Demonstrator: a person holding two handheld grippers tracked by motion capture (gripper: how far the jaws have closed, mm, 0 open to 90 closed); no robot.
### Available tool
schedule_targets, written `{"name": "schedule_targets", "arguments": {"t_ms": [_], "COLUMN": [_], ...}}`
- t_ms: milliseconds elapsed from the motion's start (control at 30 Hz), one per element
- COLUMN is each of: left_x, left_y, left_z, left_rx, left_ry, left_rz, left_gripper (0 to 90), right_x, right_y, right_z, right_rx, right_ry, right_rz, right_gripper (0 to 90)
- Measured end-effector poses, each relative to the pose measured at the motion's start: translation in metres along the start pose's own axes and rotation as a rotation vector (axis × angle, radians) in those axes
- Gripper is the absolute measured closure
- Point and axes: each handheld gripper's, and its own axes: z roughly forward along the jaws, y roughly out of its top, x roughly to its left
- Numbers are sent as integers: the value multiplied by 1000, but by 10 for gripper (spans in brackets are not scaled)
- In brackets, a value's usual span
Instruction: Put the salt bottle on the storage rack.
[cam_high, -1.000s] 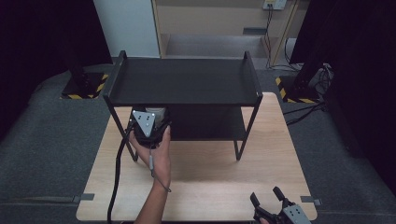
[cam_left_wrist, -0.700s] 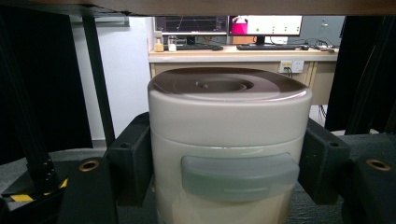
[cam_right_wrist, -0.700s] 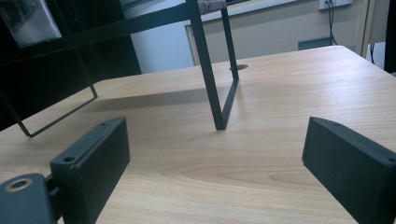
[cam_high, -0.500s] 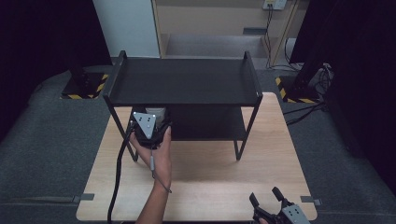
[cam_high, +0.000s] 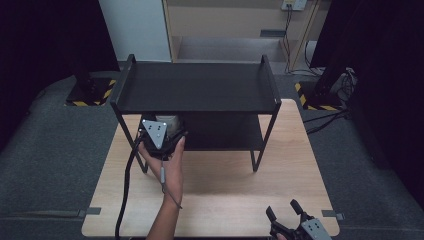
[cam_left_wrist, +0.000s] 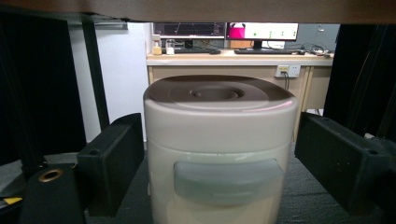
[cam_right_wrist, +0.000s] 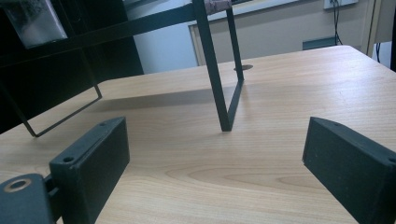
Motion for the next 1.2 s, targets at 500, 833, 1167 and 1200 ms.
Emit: {"name": "schedule_targets", "arguments": {"t_ms": [500, 833, 1167, 1200], "left_x": [1, 2, 3, 3], "left_y": [-4, -7, -12, -13], "left_z": [-18, -34, -50, -53], "left_rx": [-24, -41, -54, -57], "left_ry": [2, 0, -21, -24], "left_rz": [-8, -12, -13, -12], "left_gripper": [110, 102, 99, 97], "right_x": [2, 5, 8, 9], "right_y": [2, 4, 5, 5], "right_z": [-1, -3, -4, -5], "right_rx": [-8, -15, -20, -22], "right_ry": [9, 15, 19, 19], "right_rz": [-4, -8, -11, -12], "right_gripper": [64, 61, 60, 60]}}
